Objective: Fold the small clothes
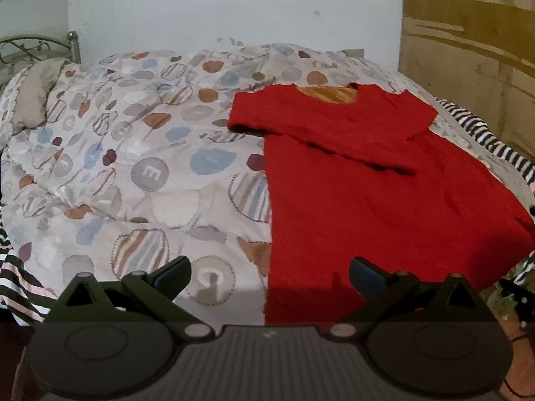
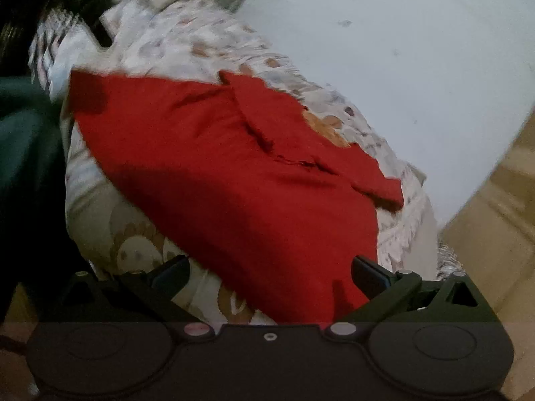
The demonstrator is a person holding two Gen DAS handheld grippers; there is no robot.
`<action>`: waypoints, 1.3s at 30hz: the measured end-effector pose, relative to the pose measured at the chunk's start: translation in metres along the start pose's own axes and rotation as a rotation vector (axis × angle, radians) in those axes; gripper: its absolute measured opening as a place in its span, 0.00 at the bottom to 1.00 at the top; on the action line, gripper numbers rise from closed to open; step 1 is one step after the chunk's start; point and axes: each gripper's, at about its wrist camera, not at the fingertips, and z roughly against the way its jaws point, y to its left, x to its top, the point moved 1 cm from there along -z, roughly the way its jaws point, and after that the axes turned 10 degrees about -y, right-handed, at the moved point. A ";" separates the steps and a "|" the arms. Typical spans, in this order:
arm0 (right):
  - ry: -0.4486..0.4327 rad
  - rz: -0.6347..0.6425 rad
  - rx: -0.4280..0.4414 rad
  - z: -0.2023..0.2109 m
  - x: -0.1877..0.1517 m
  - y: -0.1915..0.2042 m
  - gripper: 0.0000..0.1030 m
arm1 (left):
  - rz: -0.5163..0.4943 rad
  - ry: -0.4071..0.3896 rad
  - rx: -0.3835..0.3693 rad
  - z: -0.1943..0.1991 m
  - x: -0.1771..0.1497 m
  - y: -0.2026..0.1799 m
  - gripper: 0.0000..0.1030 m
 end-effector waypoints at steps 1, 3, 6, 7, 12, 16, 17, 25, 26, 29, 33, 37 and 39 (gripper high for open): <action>-0.008 0.022 0.000 -0.001 0.001 0.002 0.99 | -0.007 0.000 -0.005 0.000 -0.001 -0.002 1.00; -0.014 0.046 0.004 -0.004 0.001 0.004 0.99 | -0.019 0.002 -0.015 -0.001 -0.003 -0.007 1.00; -0.026 0.068 -0.001 -0.009 0.003 0.004 0.99 | -0.037 0.001 -0.043 -0.003 -0.005 -0.015 1.00; -0.033 0.078 -0.002 -0.009 0.003 0.005 0.99 | -0.045 0.000 -0.052 -0.004 -0.006 -0.018 1.00; -0.081 0.104 0.033 -0.011 0.006 0.012 0.85 | -0.052 -0.035 -0.071 -0.004 -0.009 -0.029 1.00; -0.103 0.119 0.074 -0.010 0.008 0.015 0.72 | -0.074 -0.060 -0.104 -0.002 -0.011 -0.034 1.00; -0.103 0.123 0.110 -0.010 0.009 0.015 0.60 | -0.085 -0.064 -0.113 -0.001 -0.012 -0.035 1.00; 0.020 -0.141 0.346 -0.034 0.043 -0.028 0.09 | -0.120 -0.052 -0.144 -0.005 -0.018 -0.047 1.00; 0.065 -0.218 0.391 -0.043 0.046 -0.039 0.09 | -0.119 -0.052 -0.152 -0.006 -0.019 -0.048 1.00; 0.209 -0.469 0.517 -0.072 0.048 -0.074 0.09 | -0.138 -0.053 -0.176 -0.008 -0.020 -0.055 1.00; 0.347 -0.744 0.633 -0.100 0.037 -0.106 0.09 | -0.198 -0.061 -0.215 -0.011 -0.023 -0.072 1.00; 0.436 -0.878 0.704 -0.119 0.026 -0.120 0.09 | -0.309 -0.071 -0.231 -0.021 -0.031 -0.099 1.00; 0.458 -0.975 0.727 -0.127 0.018 -0.128 0.09 | -0.376 -0.064 -0.209 -0.029 -0.036 -0.110 1.00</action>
